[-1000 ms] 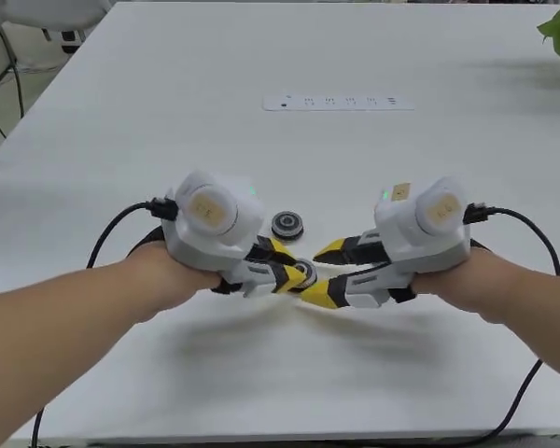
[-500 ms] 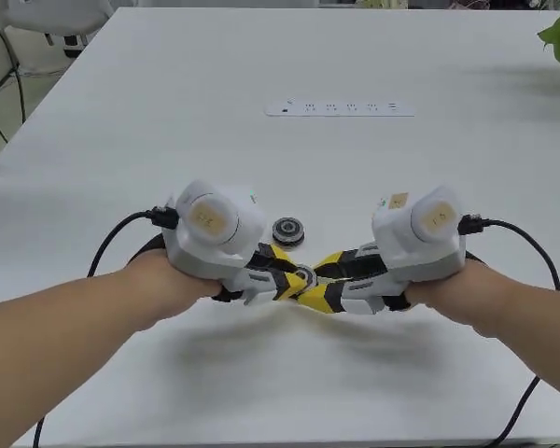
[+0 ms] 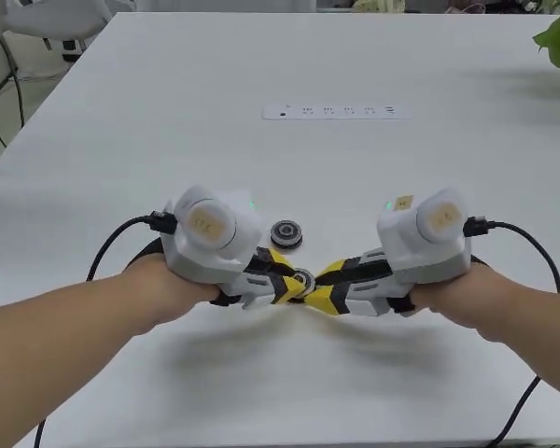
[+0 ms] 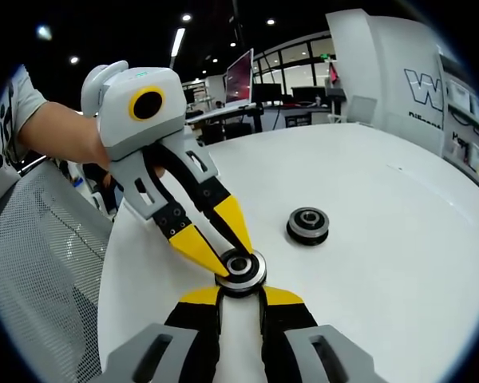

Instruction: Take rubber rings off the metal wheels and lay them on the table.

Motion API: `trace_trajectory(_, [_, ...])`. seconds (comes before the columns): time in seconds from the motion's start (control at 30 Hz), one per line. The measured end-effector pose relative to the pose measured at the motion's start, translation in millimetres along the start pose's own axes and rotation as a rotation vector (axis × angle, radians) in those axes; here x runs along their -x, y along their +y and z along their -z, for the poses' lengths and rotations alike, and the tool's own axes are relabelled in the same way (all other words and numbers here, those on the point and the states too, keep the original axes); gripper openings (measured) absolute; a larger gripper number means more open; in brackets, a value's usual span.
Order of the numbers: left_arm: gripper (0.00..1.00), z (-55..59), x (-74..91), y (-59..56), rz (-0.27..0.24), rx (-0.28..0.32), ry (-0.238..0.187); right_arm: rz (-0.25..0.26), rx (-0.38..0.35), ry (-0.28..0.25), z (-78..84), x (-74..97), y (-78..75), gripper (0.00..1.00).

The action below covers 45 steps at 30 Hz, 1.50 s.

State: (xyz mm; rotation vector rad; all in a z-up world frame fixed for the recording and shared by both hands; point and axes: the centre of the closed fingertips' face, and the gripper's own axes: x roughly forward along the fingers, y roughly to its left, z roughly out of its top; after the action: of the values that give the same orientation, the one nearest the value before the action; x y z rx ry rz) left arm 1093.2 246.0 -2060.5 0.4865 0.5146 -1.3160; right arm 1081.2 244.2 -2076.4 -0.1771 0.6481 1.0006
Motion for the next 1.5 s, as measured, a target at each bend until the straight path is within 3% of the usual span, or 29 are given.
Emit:
trace_trajectory(0.13, [0.07, 0.4, -0.3, 0.0, -0.003, 0.001, -0.001, 0.001, -0.017, 0.009, 3.0, 2.2, -0.8, 0.07])
trace_trajectory(0.4, [0.07, 0.5, -0.3, -0.3, -0.006, 0.000, 0.000, 0.005, -0.055, 0.004, 3.5, 3.5, -2.9, 0.00])
trace_trajectory(0.83, [0.07, 0.2, 0.0, -0.8, -0.010, 0.000, -0.002, 0.003, -0.161, -0.029, 3.1, 7.5, -7.6, 0.00])
trace_trajectory(1.03, [0.07, 0.0, -0.2, -1.5, -0.008, -0.002, -0.002, 0.006, -0.253, -0.090, -5.6, 11.8, -13.2, 0.00])
trace_trajectory(1.5, [0.06, -0.9, -0.7, -2.2, -0.022, -0.007, 0.010, 0.025, -0.294, -0.115, -9.5, 10.8, -12.2, 0.00])
